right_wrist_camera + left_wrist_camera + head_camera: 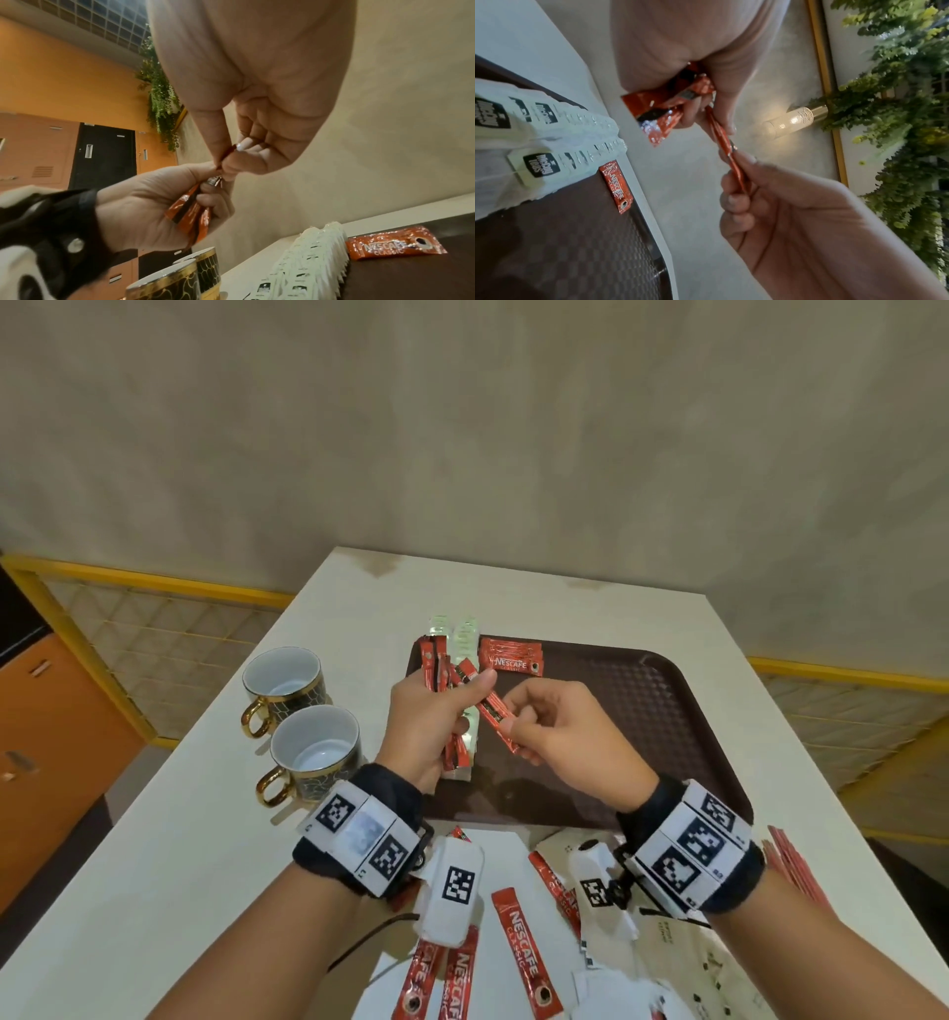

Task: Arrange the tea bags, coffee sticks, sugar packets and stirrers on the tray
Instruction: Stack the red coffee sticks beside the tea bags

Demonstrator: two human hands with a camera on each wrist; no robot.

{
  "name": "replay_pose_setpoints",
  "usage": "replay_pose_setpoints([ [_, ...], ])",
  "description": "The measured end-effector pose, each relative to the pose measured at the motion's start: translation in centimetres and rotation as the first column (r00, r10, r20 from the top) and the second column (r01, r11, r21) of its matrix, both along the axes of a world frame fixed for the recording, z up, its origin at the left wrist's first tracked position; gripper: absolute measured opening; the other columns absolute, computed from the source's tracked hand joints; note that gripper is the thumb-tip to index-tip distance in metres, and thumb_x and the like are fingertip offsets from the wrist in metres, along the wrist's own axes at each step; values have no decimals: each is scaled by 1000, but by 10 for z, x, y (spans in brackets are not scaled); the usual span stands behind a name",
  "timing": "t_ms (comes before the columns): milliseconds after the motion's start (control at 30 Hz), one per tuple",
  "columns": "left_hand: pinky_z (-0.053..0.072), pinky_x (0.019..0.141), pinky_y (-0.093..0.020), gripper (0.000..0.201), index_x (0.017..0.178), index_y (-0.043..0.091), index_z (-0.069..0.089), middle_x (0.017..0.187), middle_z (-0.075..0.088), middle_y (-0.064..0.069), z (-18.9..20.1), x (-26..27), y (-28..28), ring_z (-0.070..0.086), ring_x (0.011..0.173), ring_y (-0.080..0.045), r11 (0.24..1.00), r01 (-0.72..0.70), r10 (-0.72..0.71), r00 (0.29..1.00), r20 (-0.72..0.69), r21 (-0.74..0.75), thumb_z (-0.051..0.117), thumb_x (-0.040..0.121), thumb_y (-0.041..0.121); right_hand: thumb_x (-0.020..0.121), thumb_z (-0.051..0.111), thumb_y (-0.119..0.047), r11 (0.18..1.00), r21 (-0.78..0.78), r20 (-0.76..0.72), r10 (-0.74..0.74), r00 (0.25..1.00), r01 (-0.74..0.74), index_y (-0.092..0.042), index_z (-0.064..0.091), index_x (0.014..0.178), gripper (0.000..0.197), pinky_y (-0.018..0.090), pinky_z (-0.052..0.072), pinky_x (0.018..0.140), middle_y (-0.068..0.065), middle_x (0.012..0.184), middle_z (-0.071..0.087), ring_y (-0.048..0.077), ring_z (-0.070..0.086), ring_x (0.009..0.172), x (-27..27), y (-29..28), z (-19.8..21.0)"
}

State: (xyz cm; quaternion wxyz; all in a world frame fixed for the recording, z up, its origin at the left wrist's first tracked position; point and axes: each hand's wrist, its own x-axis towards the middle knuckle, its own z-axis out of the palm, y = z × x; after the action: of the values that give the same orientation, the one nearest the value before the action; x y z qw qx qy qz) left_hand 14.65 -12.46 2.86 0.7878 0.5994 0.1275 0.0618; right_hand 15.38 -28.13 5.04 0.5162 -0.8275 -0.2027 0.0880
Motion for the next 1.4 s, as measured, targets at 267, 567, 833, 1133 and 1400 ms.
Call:
replay_pose_setpoints([
  [267,43,49,-17,15,88,15,65,59,60,6,6,-4,-9,53,51,-6,991,100,-103,994,-37,-84,67,90,29,98,54,-9,990,139,-150,-14,989,35,-13,61,107,12,26,56,58,11,77,68,20,65,66,-7,5,2],
  [567,42,56,-22,19,110,11,52,77,52,-3,0,-5,8,45,58,-11,758,177,-378,904,-202,-628,54,92,14,103,43,-18,969,140,-42,-198,979,202,-21,55,135,34,24,37,56,-4,73,46,7,42,54,-11,-12,-4],
  [833,48,54,-23,34,109,9,57,73,53,0,-2,-13,5,50,58,-11,648,269,-455,887,-79,-713,45,99,39,93,56,0,888,406,-157,-167,973,217,-9,70,109,23,21,44,55,0,75,62,9,49,63,-31,-19,-1],
  [1133,50,49,-19,25,109,7,54,69,55,-2,-5,-17,-10,54,51,-8,844,170,-264,957,-119,-508,51,100,31,90,62,-5,836,506,-297,-61,953,211,-4,68,95,7,21,47,53,1,76,63,11,56,66,-51,-12,-2],
  [1400,35,35,-15,45,111,15,54,62,47,0,-2,-16,-11,41,39,-5,830,180,-299,943,-149,-527,39,98,55,92,56,2,813,498,-170,-248,954,300,-9,72,97,21,24,49,62,8,90,64,15,55,76,-53,-4,-5],
])
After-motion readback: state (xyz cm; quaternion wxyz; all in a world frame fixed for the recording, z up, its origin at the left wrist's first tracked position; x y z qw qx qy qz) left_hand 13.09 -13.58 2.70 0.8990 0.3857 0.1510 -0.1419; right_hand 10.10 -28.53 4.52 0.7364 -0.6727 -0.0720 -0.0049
